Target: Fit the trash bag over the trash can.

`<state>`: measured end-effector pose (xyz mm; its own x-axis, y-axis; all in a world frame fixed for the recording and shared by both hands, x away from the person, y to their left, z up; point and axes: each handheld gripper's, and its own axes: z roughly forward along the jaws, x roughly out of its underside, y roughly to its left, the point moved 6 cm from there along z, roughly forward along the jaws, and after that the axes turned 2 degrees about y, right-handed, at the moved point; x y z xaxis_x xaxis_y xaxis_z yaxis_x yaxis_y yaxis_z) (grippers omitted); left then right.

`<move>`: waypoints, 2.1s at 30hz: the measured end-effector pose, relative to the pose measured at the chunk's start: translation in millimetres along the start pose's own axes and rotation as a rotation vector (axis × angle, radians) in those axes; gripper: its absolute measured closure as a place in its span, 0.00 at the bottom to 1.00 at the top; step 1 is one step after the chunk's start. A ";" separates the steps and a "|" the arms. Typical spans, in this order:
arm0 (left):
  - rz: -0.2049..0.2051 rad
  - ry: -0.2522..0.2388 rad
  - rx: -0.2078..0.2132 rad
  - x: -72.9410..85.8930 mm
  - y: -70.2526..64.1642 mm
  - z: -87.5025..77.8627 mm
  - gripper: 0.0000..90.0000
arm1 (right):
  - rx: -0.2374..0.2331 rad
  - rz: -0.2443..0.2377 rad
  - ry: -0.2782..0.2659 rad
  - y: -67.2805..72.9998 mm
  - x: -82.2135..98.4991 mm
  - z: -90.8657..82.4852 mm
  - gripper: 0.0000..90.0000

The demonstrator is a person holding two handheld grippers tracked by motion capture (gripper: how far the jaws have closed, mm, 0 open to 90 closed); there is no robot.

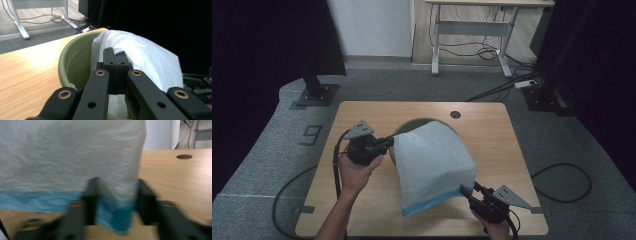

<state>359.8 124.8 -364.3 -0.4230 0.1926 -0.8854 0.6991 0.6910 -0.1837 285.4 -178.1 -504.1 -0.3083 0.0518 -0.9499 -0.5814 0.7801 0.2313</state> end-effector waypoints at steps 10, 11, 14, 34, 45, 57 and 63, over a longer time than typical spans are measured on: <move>0.027 -0.004 0.070 2.8 -4.8 -7.6 0.99 | 0.029 0.032 -0.079 -15.2 -32.6 -29.3 0.98; 0.043 0.007 0.091 4.0 -7.2 -7.5 0.97 | 0.046 0.023 -0.094 -16.6 -39.0 -33.1 0.98; 0.119 0.065 0.161 11.2 -13.9 -9.4 0.83 | 0.121 0.014 -0.161 -25.5 -68.4 -49.2 0.98; 0.228 0.026 0.181 2.6 -17.4 -46.5 0.54 | 0.146 -0.122 -0.162 -15.1 -120.9 -53.6 0.98; 0.323 0.067 0.236 -14.6 -71.9 -10.2 0.50 | 0.081 -0.176 -0.131 17.7 -128.4 -22.6 0.98; 0.329 0.119 0.233 -9.5 -100.2 40.8 0.42 | 0.017 -0.161 -0.111 36.5 -125.7 -1.0 0.98; 0.310 0.140 0.220 -7.6 -101.5 51.7 0.46 | -0.020 -0.176 -0.111 47.5 -127.0 3.7 0.98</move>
<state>321.9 17.2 -361.0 -0.2369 0.4719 -0.8493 0.9061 0.4227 -0.0178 299.8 -145.3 -373.3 -0.1161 -0.0151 -0.9931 -0.6343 0.7705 0.0624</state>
